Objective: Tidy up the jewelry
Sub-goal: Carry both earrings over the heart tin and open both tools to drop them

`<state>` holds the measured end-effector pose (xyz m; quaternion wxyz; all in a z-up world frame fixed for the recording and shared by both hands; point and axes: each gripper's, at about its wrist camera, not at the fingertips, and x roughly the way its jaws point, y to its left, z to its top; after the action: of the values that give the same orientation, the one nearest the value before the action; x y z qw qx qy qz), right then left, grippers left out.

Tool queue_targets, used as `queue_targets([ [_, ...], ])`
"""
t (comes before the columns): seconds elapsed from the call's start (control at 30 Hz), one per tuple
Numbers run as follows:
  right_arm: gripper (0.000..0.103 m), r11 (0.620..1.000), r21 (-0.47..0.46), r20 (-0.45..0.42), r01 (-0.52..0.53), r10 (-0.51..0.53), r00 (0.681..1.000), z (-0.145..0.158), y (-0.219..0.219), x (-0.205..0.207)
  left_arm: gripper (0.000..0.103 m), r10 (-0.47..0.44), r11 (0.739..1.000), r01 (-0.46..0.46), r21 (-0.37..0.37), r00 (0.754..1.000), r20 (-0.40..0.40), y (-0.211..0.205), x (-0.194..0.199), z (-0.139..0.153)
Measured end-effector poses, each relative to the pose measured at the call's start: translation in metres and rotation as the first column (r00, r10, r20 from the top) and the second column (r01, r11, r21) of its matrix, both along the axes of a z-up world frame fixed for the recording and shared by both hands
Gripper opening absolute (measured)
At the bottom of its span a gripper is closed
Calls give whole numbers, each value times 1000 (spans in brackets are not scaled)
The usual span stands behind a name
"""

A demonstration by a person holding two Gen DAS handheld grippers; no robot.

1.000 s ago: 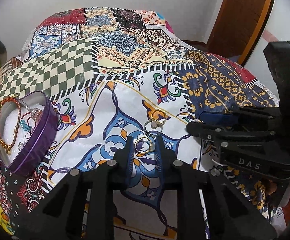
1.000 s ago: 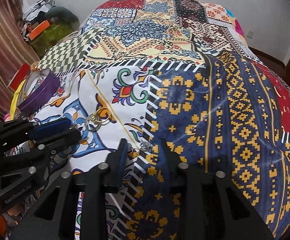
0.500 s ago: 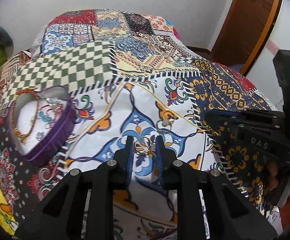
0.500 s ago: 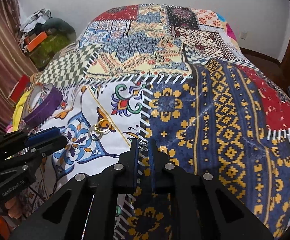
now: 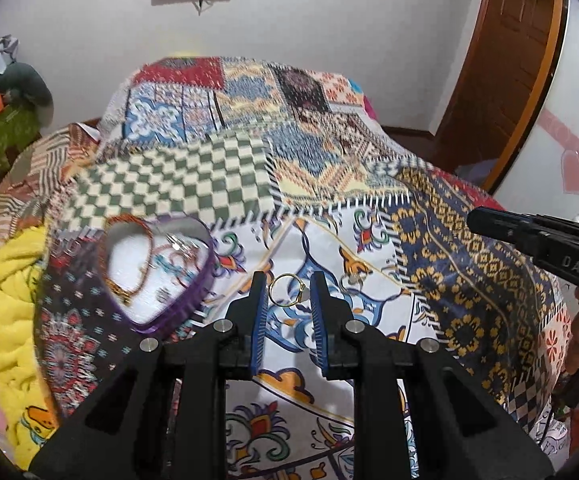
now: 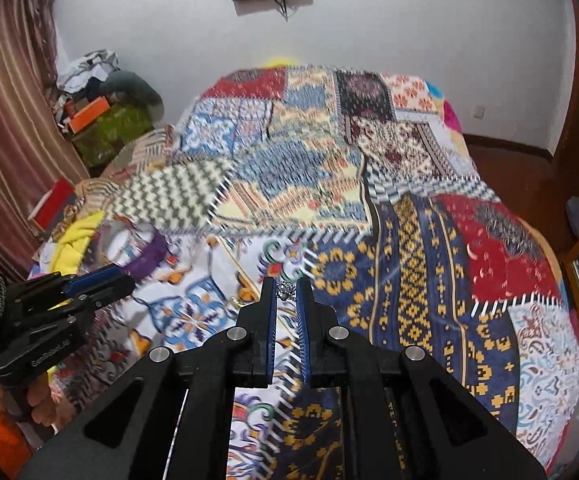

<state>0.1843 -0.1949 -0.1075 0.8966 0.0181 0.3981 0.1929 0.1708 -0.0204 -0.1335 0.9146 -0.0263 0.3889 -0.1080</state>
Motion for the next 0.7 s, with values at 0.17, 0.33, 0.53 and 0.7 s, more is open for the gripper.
queue_targets([
  [0.17, 9, 1000, 12, 57, -22, 21, 998, 22, 14, -6, 20, 23, 1000, -23, 4, 998, 55, 9, -7, 20],
  [0.33, 9, 998, 25, 100, -53, 50, 994, 38, 31, -9, 20, 48, 999, -49, 6, 994, 96, 23, -16, 34],
  [0.53, 9, 993, 44, 127, -112, 105, 986, 48, 59, -7, 20, 85, 996, -85, -1, 989, 117, 40, -20, 40],
  [0.7, 9, 985, 61, 142, -161, 151, 978, 53, 83, -5, 20, 116, 993, -117, -1, 985, 125, 55, -21, 42],
])
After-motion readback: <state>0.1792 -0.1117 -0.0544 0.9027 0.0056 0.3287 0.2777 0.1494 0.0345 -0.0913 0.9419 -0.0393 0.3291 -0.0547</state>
